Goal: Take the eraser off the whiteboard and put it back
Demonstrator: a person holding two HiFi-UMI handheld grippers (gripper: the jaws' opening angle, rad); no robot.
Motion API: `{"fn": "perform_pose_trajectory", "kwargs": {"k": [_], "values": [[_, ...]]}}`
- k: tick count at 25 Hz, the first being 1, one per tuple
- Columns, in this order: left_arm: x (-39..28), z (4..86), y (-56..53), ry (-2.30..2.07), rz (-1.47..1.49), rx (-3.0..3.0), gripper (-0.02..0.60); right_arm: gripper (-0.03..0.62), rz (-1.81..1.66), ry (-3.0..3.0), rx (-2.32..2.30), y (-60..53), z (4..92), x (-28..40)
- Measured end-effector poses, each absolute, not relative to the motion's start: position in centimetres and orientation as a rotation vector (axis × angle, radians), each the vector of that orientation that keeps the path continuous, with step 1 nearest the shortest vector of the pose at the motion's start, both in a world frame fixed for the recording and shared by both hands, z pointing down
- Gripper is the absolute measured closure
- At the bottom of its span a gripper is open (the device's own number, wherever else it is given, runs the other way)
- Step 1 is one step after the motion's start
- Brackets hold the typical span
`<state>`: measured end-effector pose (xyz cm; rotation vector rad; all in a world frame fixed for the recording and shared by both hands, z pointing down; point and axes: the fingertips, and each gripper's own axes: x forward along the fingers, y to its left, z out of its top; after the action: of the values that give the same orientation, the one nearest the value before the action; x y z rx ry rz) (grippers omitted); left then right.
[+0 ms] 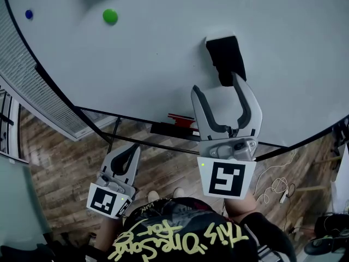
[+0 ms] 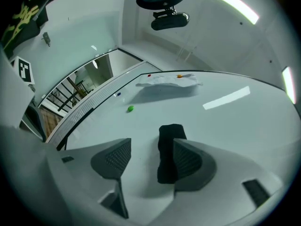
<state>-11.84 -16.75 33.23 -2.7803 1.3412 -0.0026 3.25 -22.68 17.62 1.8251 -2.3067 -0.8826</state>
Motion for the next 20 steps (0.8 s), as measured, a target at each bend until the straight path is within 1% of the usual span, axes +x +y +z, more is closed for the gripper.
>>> {"fn": "perform_pose_trajectory", "kwargs": {"k": [20], "values": [[-11.5, 32.7, -16.3, 1.331, -0.006, -2.779, 0.574, 0.329, -0.578, -2.667, 1.631, -20.6, 22.3, -0.4]]}}
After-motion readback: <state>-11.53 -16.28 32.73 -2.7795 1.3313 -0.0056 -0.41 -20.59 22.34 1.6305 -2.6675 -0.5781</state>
